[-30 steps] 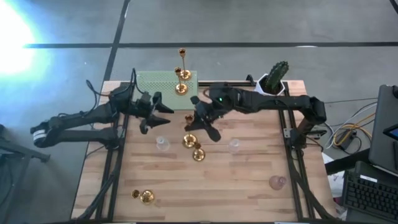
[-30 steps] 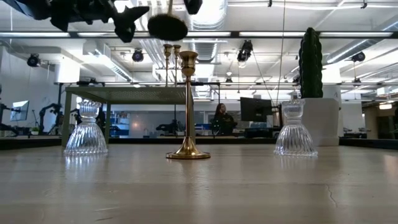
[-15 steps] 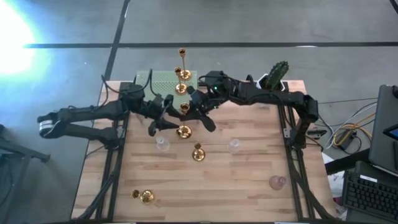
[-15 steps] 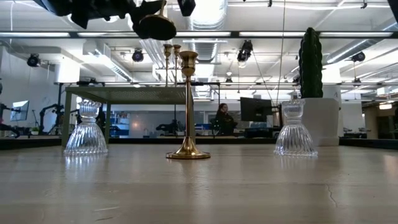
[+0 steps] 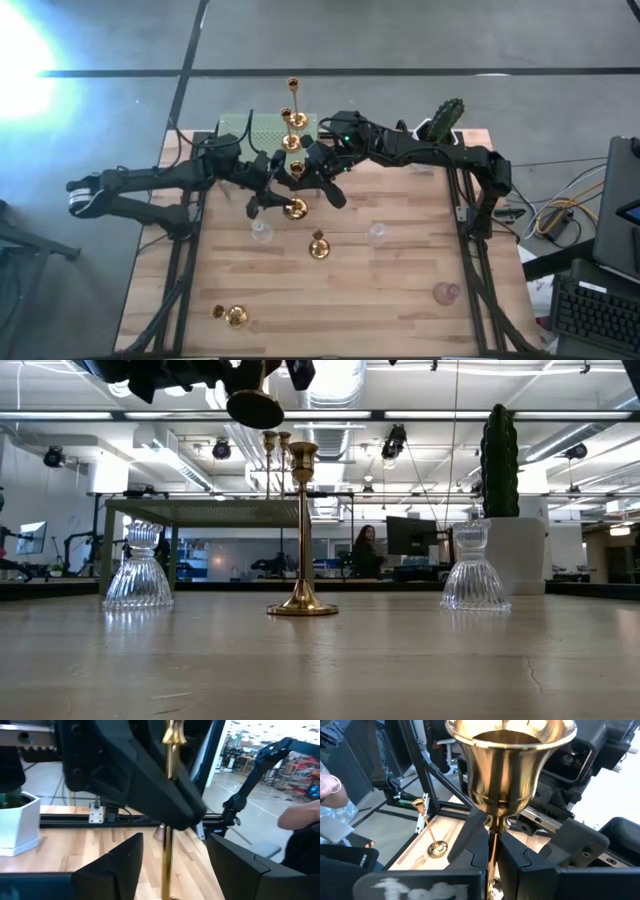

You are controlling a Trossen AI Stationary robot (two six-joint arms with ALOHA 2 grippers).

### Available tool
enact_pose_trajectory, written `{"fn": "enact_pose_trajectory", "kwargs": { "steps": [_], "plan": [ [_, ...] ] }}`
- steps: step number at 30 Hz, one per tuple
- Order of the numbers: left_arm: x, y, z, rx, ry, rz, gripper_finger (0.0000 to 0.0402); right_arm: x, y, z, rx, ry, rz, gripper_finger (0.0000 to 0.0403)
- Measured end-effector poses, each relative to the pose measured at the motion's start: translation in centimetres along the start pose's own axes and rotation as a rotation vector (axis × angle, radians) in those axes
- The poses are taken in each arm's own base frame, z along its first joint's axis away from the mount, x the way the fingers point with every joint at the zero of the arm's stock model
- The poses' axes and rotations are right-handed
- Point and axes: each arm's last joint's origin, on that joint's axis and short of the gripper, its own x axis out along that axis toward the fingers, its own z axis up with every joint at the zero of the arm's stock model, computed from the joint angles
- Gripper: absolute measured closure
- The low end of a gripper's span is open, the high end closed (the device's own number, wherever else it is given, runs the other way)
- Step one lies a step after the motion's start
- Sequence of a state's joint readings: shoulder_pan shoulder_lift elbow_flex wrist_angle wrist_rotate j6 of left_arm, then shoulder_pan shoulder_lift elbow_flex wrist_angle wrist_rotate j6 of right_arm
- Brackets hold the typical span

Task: Pick & Place candle stick holders
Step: Put the bottom right candle holder on the shelf

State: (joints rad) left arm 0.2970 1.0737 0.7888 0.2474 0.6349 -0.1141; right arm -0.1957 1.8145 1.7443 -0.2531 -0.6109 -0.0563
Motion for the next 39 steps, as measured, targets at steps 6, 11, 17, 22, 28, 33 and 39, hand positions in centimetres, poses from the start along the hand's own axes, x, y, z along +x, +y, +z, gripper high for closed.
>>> {"fn": "enact_pose_trajectory", "kwargs": {
  "steps": [6,11,17,22,28,33,39],
  "plan": [
    [0.2,0.2,-0.2,-0.01,0.01,0.008,0.0287,0.0,0.0,0.0,0.001,0.003,0.0,0.0392],
    [0.1,0.1,-0.1,-0.034,0.004,0.019,0.0381,0.0,0.0,-0.1,0.006,0.012,0.002,0.0392],
    [0.0,0.0,0.0,-0.028,0.005,0.026,0.0381,0.0,0.0,-0.1,0.005,0.011,0.0,0.0392],
    [-0.3,-0.1,0.0,-0.029,0.011,0.029,0.0381,0.0,0.0,-0.1,0.018,0.012,-0.004,0.0381],
    [-0.9,-0.7,0.6,-0.013,-0.012,0.018,0.0381,-0.3,0.2,0.0,0.038,0.017,0.002,0.0347],
    [-1.4,-1.0,0.7,-0.016,0.0,0.045,0.0381,-0.6,0.5,0.0,0.039,0.039,0.003,0.0304],
    [-3.1,-1.6,0.8,0.054,0.033,0.271,0.0381,-3.2,1.5,-0.5,0.11,0.191,-0.007,0.0267]
  ]
}}
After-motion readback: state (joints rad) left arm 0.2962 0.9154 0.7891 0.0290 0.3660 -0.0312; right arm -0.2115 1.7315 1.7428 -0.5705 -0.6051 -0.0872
